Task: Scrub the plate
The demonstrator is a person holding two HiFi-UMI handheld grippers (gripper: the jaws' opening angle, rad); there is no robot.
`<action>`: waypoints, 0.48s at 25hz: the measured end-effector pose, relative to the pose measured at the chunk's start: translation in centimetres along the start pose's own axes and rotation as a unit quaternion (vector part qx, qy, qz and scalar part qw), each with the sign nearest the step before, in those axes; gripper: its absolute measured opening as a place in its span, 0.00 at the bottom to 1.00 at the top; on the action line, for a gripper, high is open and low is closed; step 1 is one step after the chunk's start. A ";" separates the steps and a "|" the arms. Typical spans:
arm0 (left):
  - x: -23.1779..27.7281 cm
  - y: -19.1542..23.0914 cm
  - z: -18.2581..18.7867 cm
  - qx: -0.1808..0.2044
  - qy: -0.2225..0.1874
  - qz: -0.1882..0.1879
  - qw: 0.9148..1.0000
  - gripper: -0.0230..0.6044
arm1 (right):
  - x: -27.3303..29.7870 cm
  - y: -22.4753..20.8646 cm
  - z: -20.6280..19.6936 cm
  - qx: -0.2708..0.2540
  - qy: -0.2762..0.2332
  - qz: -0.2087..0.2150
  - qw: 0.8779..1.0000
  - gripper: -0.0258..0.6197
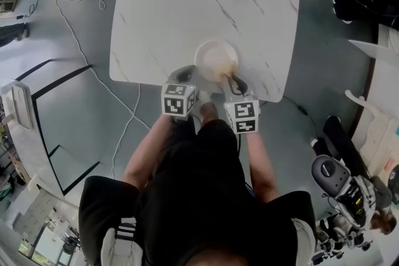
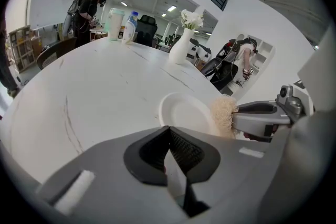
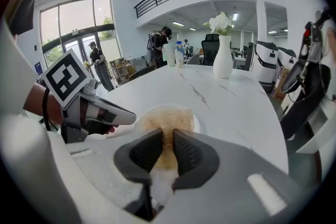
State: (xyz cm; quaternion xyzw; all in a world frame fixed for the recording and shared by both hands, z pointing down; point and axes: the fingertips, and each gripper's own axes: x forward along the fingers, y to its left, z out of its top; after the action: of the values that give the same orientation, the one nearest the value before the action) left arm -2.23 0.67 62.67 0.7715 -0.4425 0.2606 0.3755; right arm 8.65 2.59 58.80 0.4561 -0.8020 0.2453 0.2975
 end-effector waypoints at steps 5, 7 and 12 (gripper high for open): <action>-0.2 -0.1 0.2 0.000 0.002 0.000 1.000 0.05 | -0.1 -0.8 0.1 0.005 0.000 -0.009 1.000 0.13; -0.3 -0.2 0.2 0.001 0.002 -0.001 1.000 0.05 | -0.2 -0.9 0.1 0.004 0.001 -0.010 1.000 0.13; -0.2 -0.3 0.3 0.003 0.000 -0.003 1.000 0.05 | -0.2 -1.0 0.2 0.003 0.000 -0.012 1.000 0.13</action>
State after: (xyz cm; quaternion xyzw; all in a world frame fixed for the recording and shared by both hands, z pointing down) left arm -2.04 0.66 62.21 0.7738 -0.4397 0.2611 0.3738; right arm 9.61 2.14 58.63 0.4667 -0.7958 0.2437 0.2992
